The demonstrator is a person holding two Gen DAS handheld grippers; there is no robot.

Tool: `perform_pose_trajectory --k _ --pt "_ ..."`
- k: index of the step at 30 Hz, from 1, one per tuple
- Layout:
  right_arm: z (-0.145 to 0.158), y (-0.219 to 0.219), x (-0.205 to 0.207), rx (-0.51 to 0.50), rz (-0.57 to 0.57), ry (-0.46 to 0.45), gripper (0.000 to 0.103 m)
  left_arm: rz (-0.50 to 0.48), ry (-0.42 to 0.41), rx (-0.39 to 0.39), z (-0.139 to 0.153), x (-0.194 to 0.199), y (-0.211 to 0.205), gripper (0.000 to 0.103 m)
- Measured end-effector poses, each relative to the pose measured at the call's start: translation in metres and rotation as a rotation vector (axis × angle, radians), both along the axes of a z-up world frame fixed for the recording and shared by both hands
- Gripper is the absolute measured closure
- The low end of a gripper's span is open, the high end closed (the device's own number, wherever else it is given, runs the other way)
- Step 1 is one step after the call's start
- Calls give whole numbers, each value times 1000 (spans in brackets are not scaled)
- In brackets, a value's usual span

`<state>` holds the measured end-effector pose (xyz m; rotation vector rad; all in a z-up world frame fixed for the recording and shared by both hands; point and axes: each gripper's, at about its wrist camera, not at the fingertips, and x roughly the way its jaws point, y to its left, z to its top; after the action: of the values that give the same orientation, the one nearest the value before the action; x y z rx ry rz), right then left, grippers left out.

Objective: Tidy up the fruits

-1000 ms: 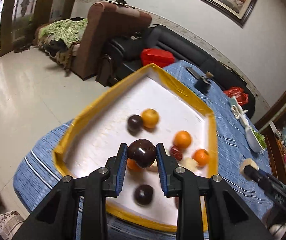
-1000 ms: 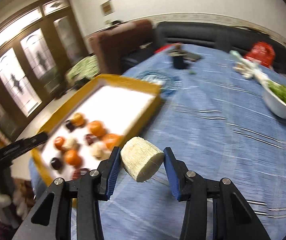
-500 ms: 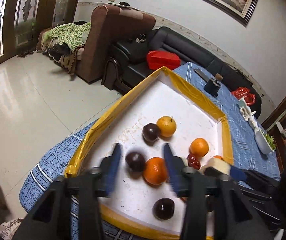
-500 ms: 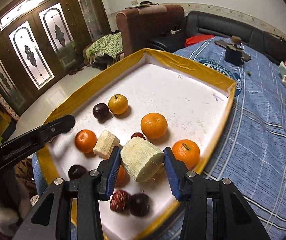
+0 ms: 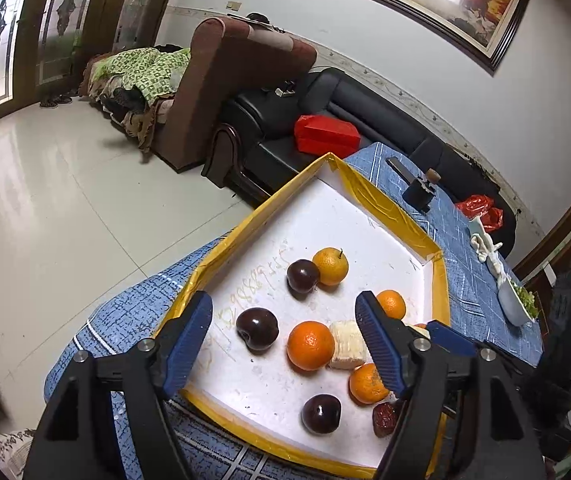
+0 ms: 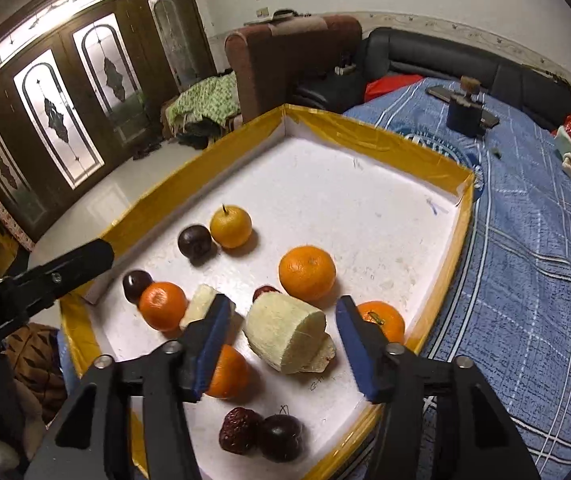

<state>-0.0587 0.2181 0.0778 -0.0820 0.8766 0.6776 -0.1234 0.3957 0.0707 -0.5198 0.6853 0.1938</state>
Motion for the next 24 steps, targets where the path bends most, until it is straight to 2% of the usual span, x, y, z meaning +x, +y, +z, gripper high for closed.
perform_pose_trajectory --k 5,11,13,17,24 --pt "11 -16 -12 44 -22 -14 39 -10 5 45 7 -3 -11 28" --pt "10 -45 -32 97 -83 12 36 35 17 259 21 -10 -46 17" --pt "9 -56 -41 114 -102 16 36 39 10 303 25 -15 -56 14" --pt "8 -75 -57 127 -135 1 32 18 12 346 30 -19 -74 10" --pt "5 -109 -70 155 -186 5 31 -21 31 381 36 -24 -103 10"
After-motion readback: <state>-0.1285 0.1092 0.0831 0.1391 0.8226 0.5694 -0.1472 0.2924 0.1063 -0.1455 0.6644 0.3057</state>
